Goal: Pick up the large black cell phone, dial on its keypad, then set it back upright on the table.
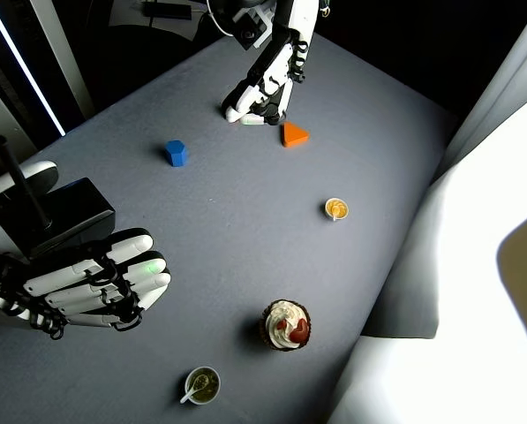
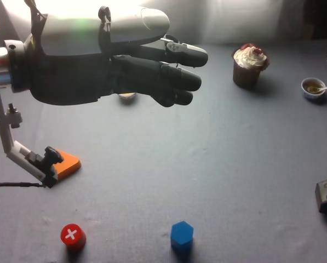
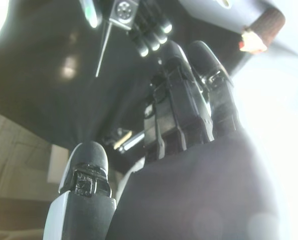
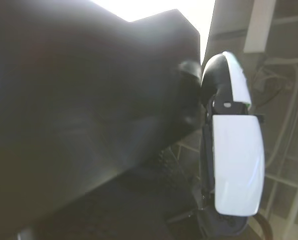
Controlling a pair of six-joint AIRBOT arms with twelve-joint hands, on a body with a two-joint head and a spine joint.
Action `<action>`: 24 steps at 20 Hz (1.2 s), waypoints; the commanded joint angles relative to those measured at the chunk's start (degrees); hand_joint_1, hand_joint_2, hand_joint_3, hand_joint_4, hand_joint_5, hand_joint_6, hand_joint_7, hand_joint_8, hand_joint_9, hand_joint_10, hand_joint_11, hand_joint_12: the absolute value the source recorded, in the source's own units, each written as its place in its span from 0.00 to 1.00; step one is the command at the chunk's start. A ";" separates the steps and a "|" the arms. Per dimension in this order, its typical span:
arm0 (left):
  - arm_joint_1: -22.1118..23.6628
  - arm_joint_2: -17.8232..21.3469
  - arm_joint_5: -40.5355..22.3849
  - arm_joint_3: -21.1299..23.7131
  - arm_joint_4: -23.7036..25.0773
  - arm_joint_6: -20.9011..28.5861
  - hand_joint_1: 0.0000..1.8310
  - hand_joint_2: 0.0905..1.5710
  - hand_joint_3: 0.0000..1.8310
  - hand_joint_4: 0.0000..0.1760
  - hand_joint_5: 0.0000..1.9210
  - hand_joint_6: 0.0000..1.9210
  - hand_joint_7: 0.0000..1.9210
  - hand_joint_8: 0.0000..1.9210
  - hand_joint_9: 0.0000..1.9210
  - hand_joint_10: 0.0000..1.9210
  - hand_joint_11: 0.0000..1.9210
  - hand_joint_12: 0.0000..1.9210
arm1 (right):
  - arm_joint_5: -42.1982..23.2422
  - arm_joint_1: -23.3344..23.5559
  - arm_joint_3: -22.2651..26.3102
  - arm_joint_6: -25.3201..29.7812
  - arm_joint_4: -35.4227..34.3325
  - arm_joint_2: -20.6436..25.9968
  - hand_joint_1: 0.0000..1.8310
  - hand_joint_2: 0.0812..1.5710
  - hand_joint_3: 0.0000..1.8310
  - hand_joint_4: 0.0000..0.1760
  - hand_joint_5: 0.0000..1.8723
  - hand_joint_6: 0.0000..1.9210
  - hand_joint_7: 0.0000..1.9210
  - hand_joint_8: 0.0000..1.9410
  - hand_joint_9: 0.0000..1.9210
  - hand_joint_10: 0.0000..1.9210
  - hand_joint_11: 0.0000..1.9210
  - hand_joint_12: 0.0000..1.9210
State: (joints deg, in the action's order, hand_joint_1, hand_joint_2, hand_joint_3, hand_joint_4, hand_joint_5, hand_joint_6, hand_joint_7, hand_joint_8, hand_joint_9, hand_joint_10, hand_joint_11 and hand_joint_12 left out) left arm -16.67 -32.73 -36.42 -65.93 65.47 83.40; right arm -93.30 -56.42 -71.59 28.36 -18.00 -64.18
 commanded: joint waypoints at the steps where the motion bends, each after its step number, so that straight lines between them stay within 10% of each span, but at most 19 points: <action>1: 1.00 -0.07 -3.48 0.01 -4.03 0.42 0.00 0.80 0.00 0.17 0.17 0.00 0.26 0.00 0.28 0.00 0.01 0.61 | -7.53 0.42 0.53 0.31 -0.28 1.01 0.31 0.69 0.00 0.22 0.22 0.00 0.17 0.00 0.15 0.00 0.00 0.44; 24: 1.00 -0.08 -3.33 0.13 -4.65 0.72 0.00 0.80 0.00 0.21 0.17 0.00 0.26 0.00 0.29 0.01 0.01 0.62 | -7.73 1.59 13.09 -0.66 -0.54 16.55 0.35 0.69 0.00 0.07 0.28 0.00 0.24 0.00 0.20 0.00 0.00 0.53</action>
State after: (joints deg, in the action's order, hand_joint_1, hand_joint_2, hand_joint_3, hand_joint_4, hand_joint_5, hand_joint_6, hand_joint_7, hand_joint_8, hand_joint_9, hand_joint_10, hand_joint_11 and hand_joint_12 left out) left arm -16.67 -32.77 -35.92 -65.93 64.86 83.48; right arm -94.00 -55.35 -58.37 27.03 -17.87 -48.12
